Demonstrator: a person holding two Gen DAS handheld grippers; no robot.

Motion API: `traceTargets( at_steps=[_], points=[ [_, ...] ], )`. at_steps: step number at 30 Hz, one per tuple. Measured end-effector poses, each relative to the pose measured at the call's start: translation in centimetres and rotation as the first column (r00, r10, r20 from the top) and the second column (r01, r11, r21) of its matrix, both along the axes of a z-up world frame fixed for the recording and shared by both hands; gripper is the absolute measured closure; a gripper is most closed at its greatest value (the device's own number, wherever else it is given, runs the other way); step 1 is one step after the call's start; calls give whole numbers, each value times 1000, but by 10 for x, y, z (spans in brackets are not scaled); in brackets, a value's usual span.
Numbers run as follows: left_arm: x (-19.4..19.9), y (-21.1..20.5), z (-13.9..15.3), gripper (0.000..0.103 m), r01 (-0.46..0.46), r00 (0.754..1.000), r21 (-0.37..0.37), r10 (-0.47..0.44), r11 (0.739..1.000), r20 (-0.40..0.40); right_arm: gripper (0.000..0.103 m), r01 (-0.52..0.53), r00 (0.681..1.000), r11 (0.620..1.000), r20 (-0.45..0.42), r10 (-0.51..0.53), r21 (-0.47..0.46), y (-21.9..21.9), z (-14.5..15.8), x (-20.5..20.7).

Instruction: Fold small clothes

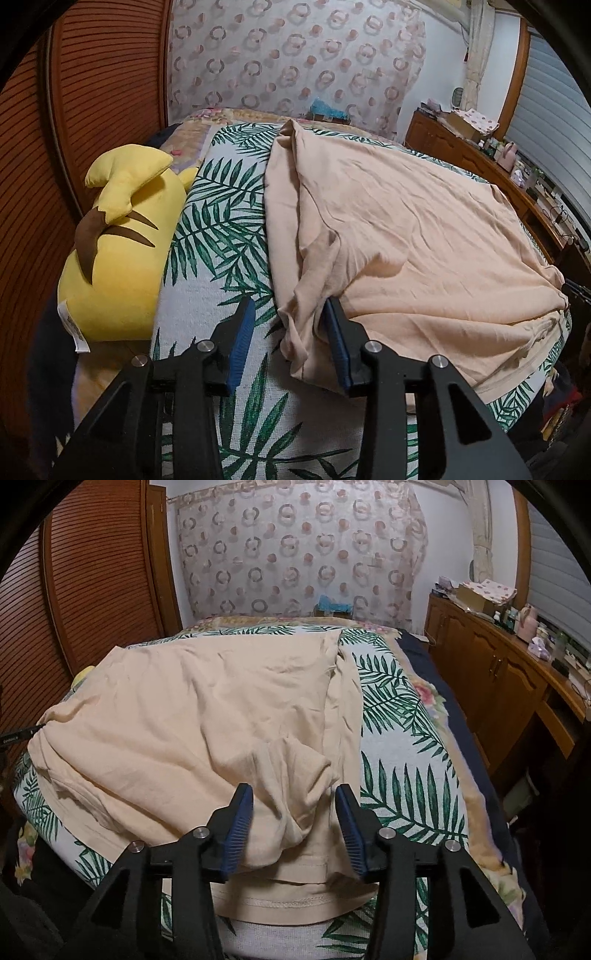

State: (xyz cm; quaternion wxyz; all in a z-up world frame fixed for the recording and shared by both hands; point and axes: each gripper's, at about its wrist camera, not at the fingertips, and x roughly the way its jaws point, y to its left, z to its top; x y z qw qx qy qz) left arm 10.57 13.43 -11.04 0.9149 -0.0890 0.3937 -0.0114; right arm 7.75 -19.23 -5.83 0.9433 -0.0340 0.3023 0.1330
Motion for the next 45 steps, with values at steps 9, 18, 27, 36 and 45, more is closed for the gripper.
traceTargets(
  at_steps=[9,18,27,36,45],
  points=[
    [1,-4,0,63,11,1000,-49,-11,999,6,49,-48,999,999,-9,48,6,15,-6,-1],
    [2,-8,0,63,20,1000,-73,-20,997,4,47,-67,997,998,-23,67,-2,34,-13,5],
    [3,-13,-1,81,60,998,-75,-59,995,19,47,-46,999,997,-13,46,-61,45,-22,8],
    [-7,-25,23,95,95,991,-80,-87,992,98,26,-23,1000,999,-3,23,-39,40,-26,6],
    [7,-85,85,96,255,946,-86,-230,963,230,26,-44,999,998,-26,45,33,24,-16,1]
  ],
)
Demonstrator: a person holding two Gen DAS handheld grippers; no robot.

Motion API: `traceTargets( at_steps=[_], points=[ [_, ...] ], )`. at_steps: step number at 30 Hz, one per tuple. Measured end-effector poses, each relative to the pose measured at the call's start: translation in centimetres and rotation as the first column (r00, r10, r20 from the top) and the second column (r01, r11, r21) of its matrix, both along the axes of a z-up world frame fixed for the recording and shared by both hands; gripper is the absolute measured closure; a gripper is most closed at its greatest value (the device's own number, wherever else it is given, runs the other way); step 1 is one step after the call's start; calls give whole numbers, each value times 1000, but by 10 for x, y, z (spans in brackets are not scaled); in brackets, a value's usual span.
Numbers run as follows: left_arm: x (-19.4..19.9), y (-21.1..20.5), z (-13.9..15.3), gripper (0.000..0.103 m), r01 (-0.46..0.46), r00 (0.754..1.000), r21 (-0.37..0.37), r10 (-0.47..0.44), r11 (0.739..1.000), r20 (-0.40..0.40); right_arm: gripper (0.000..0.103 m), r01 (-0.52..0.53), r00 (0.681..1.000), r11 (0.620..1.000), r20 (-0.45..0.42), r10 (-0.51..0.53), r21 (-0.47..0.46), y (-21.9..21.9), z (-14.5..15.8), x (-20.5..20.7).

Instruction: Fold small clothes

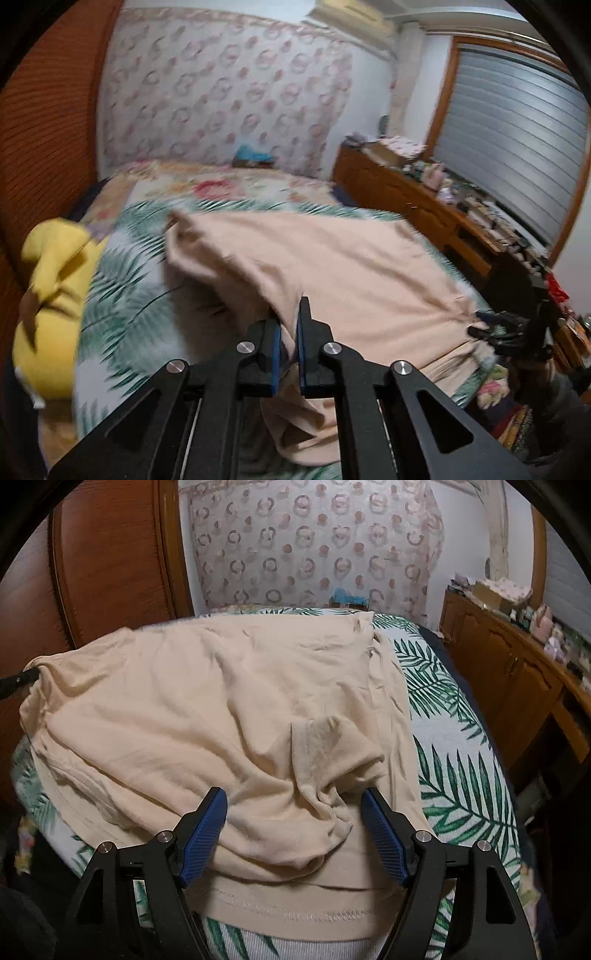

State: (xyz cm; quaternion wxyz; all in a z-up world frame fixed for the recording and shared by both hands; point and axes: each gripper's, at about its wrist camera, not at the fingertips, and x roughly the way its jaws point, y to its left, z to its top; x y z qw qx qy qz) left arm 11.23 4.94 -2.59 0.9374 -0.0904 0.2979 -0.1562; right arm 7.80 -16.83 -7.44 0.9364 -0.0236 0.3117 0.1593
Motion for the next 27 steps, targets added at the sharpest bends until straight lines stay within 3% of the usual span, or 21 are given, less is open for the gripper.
traceTargets(
  at_steps=[8,17,22,27],
  points=[
    [30,-84,47,96,185,980,1,-184,983,77,26,28,999,998,36,-30,56,-30,12,-23],
    [39,-174,86,96,367,923,32,-368,930,109,26,49,996,994,66,-56,101,-55,10,-40],
    [47,-207,90,96,422,903,33,-423,906,72,26,61,995,991,72,-70,122,-68,9,-40],
    [57,-229,71,91,443,896,78,-443,893,-17,26,66,995,989,62,-75,130,-76,4,-40]
  ],
)
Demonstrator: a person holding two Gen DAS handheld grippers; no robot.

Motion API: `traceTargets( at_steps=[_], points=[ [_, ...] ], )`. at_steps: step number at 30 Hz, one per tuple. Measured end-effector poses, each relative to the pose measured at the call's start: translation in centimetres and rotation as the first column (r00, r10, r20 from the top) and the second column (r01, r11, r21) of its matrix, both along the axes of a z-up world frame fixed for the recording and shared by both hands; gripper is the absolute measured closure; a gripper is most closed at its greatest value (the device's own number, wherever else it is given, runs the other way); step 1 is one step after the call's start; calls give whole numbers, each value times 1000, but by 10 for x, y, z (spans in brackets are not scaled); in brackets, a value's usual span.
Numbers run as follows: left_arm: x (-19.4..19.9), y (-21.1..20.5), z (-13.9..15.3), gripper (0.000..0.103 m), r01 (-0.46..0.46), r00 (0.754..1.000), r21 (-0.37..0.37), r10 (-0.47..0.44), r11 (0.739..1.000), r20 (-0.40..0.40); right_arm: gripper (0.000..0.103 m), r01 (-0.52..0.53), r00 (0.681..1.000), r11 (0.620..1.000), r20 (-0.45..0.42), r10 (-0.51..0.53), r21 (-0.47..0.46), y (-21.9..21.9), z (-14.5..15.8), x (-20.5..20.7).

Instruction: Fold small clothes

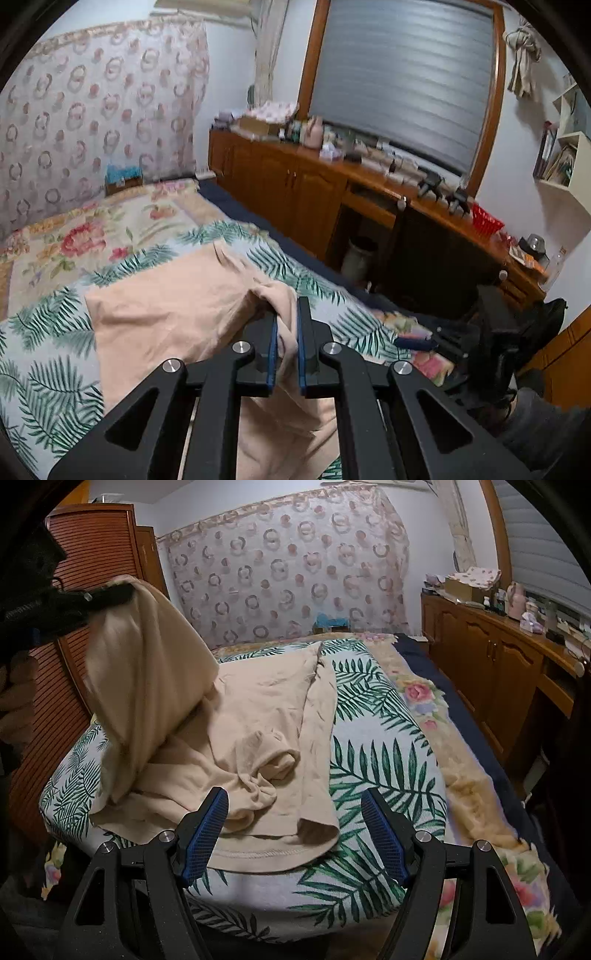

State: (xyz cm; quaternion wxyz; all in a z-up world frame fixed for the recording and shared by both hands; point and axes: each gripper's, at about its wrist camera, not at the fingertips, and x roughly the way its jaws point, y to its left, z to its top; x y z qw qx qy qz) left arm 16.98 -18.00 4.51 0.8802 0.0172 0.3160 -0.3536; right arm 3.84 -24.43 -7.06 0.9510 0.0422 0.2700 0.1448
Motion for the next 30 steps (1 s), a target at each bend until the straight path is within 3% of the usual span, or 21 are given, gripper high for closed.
traceTargets(
  at_steps=[8,10,11,14,24,30],
  points=[
    [-13,6,-12,52,-2,1000,46,1,999,22,26,10,1000,1000,-6,-10,6,-9,1,-1],
    [-14,14,-16,29,-27,999,50,26,998,25,26,9,1000,1000,-2,-9,6,-11,2,0],
    [-15,21,-19,24,-46,998,48,44,998,33,26,8,1000,1000,-2,-8,5,-11,2,1],
    [-17,40,-31,22,-98,995,57,96,994,36,26,2,1000,1000,-1,-2,1,-9,3,4],
    [-14,110,-83,22,-247,965,108,255,963,-67,26,-44,999,999,18,44,-25,11,12,16],
    [-19,143,-100,22,-308,942,76,315,948,-111,26,-100,994,993,37,103,-64,44,21,33]
  ],
)
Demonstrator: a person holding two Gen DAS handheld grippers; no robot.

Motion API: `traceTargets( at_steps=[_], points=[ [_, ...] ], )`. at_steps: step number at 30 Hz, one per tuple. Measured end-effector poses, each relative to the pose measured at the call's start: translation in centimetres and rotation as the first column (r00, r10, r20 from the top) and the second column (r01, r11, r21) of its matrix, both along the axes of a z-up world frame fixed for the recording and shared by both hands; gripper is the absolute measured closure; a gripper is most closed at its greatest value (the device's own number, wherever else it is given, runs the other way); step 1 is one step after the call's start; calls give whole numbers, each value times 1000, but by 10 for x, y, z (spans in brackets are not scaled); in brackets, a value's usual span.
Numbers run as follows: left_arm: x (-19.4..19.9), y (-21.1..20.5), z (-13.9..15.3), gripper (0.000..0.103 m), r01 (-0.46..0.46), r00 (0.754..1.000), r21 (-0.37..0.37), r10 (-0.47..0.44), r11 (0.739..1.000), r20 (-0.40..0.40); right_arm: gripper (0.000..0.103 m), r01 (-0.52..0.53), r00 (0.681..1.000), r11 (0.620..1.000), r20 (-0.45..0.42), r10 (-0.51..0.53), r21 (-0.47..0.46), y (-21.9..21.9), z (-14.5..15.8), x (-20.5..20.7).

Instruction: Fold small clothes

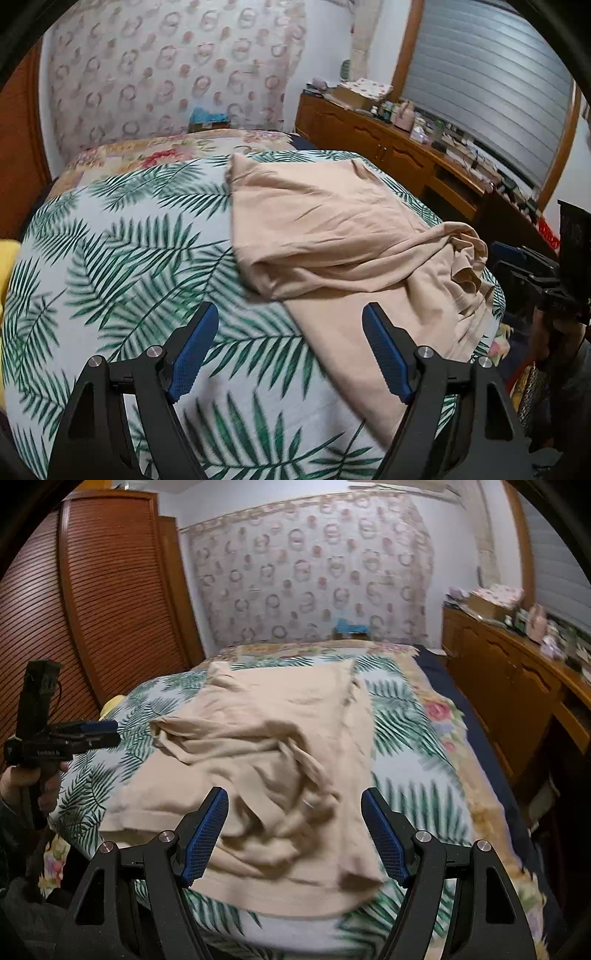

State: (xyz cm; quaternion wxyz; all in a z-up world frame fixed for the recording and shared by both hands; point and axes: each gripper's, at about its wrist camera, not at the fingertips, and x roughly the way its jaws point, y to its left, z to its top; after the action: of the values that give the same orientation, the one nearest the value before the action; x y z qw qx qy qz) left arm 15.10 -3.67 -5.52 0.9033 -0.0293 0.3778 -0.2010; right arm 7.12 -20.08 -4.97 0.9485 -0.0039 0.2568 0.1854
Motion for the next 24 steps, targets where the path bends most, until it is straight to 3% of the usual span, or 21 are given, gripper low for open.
traceTargets(
  at_steps=[11,24],
  points=[
    [-12,36,4,22,-74,996,20,73,997,58,26,-148,988,985,22,151,-93,81,11,43],
    [-1,79,4,22,-147,985,35,143,989,95,26,-308,951,925,-36,308,-223,176,10,114]
  ],
)
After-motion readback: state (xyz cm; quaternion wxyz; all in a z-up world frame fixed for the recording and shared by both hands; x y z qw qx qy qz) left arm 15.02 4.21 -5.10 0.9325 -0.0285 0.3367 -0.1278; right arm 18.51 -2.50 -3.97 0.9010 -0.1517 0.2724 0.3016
